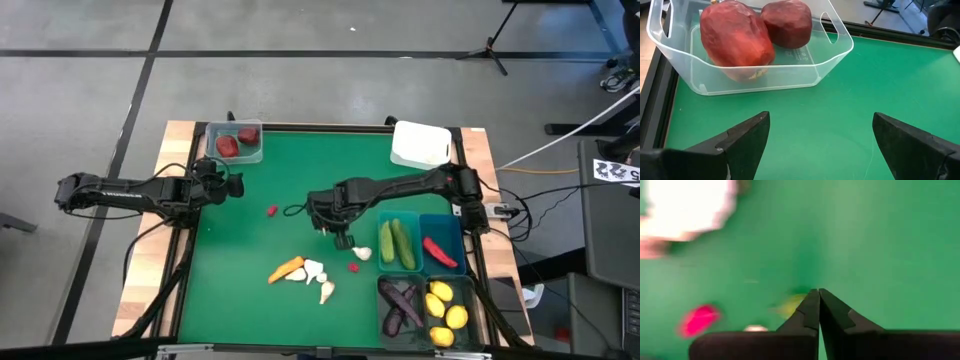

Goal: Sort produce into baskets
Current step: Put the green bell pepper into the blue bin

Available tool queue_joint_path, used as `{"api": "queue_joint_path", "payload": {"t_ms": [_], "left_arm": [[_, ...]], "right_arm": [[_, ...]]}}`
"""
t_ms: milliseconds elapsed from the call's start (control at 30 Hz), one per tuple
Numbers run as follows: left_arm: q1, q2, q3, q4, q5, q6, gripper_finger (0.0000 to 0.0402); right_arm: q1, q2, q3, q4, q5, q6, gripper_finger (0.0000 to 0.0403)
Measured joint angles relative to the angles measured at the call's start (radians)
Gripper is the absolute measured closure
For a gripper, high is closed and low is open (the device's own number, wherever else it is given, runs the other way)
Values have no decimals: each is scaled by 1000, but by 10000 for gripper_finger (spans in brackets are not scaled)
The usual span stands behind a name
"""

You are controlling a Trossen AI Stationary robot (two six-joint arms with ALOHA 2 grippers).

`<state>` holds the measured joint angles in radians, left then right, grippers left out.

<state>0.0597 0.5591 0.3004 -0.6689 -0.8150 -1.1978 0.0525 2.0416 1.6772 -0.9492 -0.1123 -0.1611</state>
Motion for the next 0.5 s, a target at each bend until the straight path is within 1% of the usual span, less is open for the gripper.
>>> {"api": "queue_joint_path", "payload": {"t_ms": [67, 100, 167, 233, 367, 433, 500], "left_arm": [[0, 0, 0, 0, 0, 2, 57], [0, 0, 0, -1, 0, 3, 57], [0, 0, 0, 0, -1, 12, 57], [0, 0, 0, 0, -2, 22, 57], [0, 0, 0, -1, -2, 26, 57], [0, 0, 0, 0, -1, 26, 57], [0, 0, 0, 0, -1, 25, 57]], "right_arm": [[5, -4, -1, -36, -67, 57, 390], [9, -4, -4, -50, -75, 96, 381], [19, -4, -25, -67, -52, 150, 352], [32, -4, -51, -62, -14, 194, 311], [54, -4, -99, 2, 1, 259, 214], [55, -4, -115, 50, 45, 292, 168], [54, -4, -123, 70, 92, 330, 131]]}}
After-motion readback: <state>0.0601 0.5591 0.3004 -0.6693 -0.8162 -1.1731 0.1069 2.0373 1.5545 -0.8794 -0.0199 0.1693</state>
